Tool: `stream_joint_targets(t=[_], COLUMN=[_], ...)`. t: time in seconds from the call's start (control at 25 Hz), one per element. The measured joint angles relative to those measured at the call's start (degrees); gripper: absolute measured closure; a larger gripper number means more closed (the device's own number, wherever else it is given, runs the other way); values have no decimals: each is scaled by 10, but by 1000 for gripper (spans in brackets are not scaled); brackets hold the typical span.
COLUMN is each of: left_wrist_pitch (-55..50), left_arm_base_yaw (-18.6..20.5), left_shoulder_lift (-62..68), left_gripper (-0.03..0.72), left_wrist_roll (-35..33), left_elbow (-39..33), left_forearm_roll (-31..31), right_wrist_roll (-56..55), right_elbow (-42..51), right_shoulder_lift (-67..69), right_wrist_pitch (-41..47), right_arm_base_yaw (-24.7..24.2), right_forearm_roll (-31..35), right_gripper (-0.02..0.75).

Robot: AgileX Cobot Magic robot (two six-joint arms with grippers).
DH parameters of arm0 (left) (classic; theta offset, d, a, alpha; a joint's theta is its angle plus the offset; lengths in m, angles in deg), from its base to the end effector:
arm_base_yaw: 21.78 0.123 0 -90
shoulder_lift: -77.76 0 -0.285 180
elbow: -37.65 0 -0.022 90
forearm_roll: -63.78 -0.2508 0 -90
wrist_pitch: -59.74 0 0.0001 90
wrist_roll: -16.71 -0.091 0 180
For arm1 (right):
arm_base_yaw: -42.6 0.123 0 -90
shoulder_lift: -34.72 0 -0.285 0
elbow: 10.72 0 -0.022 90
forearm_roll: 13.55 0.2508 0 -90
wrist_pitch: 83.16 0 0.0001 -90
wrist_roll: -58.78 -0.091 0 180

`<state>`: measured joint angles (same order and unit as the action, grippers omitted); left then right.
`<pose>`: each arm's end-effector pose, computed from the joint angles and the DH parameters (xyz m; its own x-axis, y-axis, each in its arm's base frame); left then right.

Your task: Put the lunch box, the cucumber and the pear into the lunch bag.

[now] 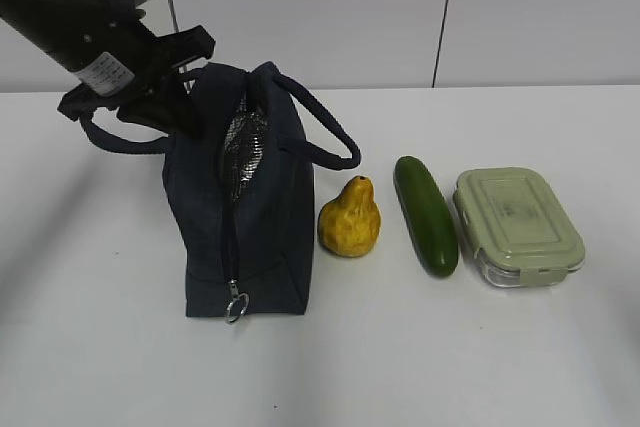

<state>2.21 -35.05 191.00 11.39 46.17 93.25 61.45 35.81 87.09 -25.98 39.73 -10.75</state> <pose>0.3717 -0.1265 0.2653 -0.9590 0.0389 -0.2808 0.1678 0.8762 -0.4517 0.1140 -0.0020 0.2485 -0.9132 0.0257 -0.4066 0.0150 0.9995 0.0294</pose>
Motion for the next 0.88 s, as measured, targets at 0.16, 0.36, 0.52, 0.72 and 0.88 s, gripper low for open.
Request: stream_joint_targets(t=[0.16, 0.36, 0.52, 0.72, 0.88], left_wrist_pitch=[0, 0, -1, -1, -1], left_arm_base_yaw=[0, 0, 0, 0, 0], left_shoulder_lift=[0, 0, 0, 0, 0], left_gripper=[685, 685, 685, 685, 685], left_wrist_roll=[0, 0, 0, 0, 0], left_elbow=[0, 0, 0, 0, 0], left_forearm_roll=[1, 2, 2, 2, 2], right_wrist_roll=[38, 147, 204, 236, 287], right_elbow=[-27, -61, -86, -126, -153], right_shoulder_lift=[75, 166, 230, 296, 337], right_wrist_pitch=[-43, -72, -85, -86, -83], right_arm_base_yaw=[0, -20, -33, -42, -82], right_forearm_roll=[35, 156, 198, 212, 261], right_gripper=[155, 155, 155, 155, 155])
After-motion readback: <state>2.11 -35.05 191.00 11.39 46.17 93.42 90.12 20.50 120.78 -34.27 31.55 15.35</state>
